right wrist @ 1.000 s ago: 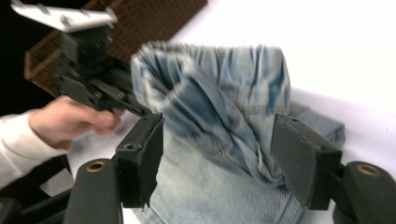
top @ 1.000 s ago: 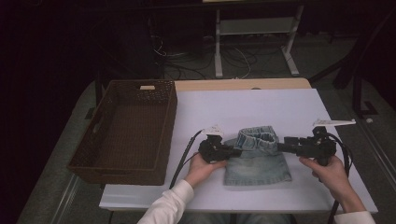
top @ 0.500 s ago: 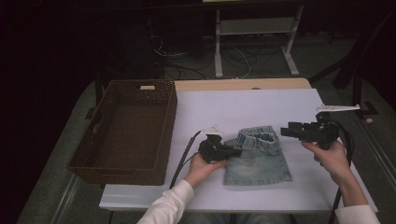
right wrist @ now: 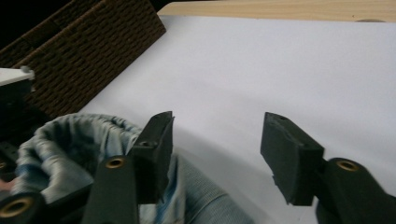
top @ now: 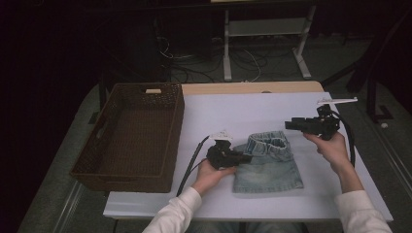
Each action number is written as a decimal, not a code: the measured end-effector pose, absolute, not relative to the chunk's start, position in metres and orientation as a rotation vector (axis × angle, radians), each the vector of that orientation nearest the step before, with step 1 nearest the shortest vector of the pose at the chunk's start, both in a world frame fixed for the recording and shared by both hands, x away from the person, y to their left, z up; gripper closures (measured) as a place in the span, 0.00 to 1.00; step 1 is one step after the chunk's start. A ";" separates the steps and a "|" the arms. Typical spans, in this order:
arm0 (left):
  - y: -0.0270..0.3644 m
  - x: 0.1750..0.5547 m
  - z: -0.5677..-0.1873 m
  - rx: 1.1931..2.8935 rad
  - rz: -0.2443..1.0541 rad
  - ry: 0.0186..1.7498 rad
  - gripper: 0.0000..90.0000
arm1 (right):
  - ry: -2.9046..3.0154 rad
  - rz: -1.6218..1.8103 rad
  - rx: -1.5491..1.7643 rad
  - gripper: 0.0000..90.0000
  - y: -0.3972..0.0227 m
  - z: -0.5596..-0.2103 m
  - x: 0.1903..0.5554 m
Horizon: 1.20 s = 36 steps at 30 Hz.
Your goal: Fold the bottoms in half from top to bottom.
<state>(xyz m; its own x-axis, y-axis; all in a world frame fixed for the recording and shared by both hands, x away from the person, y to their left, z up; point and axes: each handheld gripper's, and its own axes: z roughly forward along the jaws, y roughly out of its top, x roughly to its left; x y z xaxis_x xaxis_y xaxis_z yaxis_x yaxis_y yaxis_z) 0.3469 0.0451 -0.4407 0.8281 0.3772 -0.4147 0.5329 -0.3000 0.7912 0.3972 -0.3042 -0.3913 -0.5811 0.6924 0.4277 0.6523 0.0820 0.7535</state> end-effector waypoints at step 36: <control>0.046 0.345 -0.437 1.924 -0.224 0.668 0.71 | 2.521 1.644 1.336 0.99 -0.269 -0.403 0.368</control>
<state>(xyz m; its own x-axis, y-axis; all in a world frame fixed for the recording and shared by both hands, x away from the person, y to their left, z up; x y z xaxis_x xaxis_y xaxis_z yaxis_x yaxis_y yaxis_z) 0.3451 0.0465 -0.4372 0.8274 0.3500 -0.4392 0.5439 -0.3045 0.7819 0.3681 -0.2686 -0.4027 -0.6614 0.5426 0.5178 0.6927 0.1771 0.6992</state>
